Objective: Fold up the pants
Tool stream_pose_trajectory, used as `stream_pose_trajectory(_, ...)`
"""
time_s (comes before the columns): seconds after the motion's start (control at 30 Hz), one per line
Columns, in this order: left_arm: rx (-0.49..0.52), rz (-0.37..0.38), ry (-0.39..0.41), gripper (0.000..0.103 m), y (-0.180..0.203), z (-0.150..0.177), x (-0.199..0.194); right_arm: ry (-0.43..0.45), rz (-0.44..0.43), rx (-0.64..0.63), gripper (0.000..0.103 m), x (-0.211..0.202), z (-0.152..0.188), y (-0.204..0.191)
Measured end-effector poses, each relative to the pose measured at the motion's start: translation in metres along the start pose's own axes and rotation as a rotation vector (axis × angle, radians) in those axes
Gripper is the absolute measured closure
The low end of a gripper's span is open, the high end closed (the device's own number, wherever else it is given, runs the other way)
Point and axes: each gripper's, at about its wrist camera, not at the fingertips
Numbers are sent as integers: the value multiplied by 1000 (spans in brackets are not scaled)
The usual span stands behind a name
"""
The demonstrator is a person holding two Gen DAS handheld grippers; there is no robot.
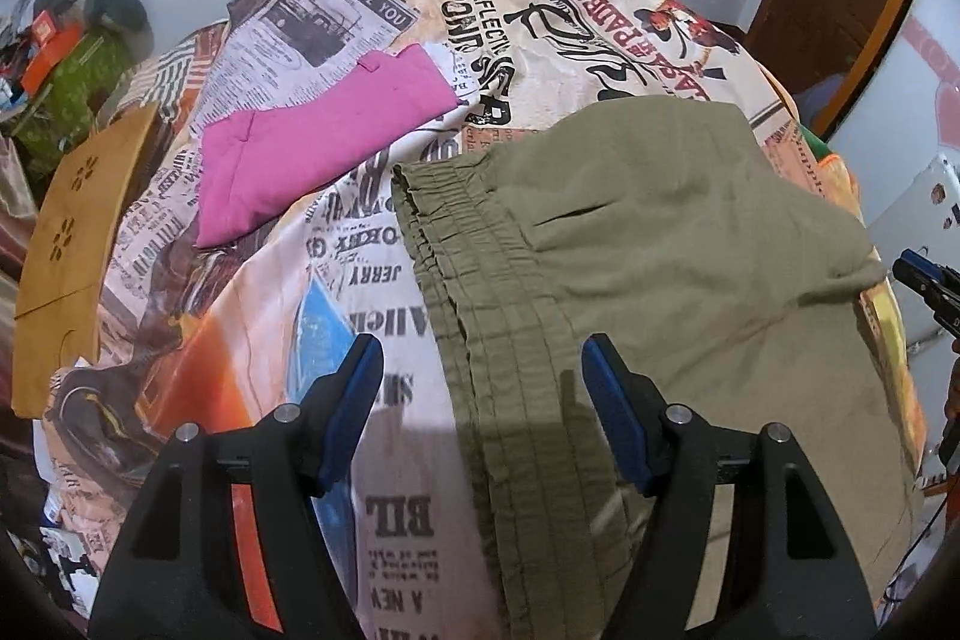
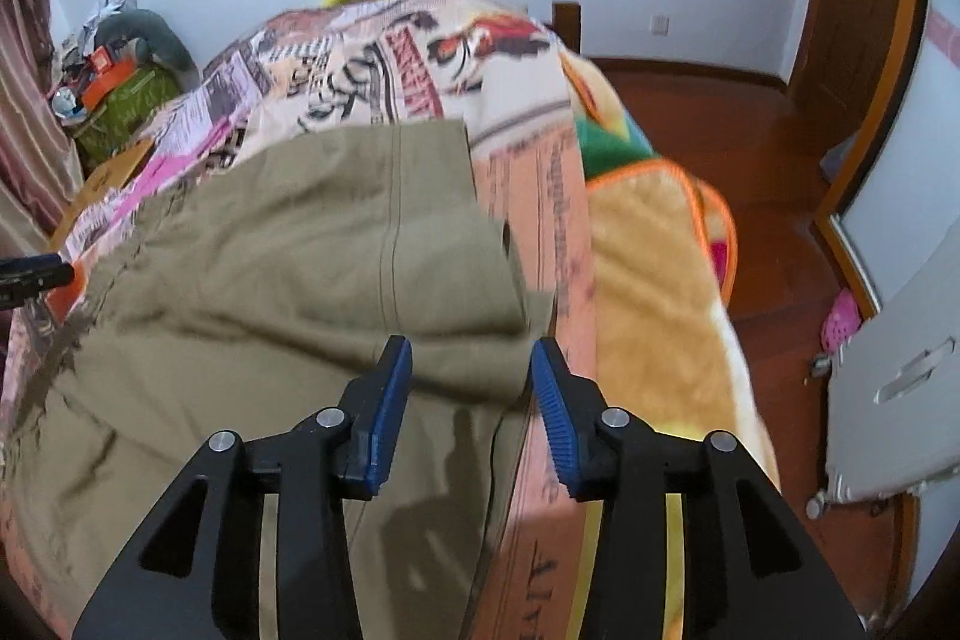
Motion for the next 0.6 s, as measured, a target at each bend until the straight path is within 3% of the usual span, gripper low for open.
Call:
stream_pose_trajectory(0.3, 34, -21, -47, 34, 9, -9, 35, -62, -30, 20, 65, 46, -11, 11)
stream_pose_trajectory(0.5, -13, -6, -78, 34, -1, -12, 51, -68, -150, 88, 64, 67, -10, 22)
stream_pose_trajectory(0.6, -13, -14, -83, 34, -1, -9, 56, -61, -155, 80, 73, 65, -8, 19)
Point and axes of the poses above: each gripper's, at about its wrist camera, not at the fingertips, and x roughly the way its jaws point, y to its right, z to its underside, and after that the axes turned 15 degrees about -x, right-handed
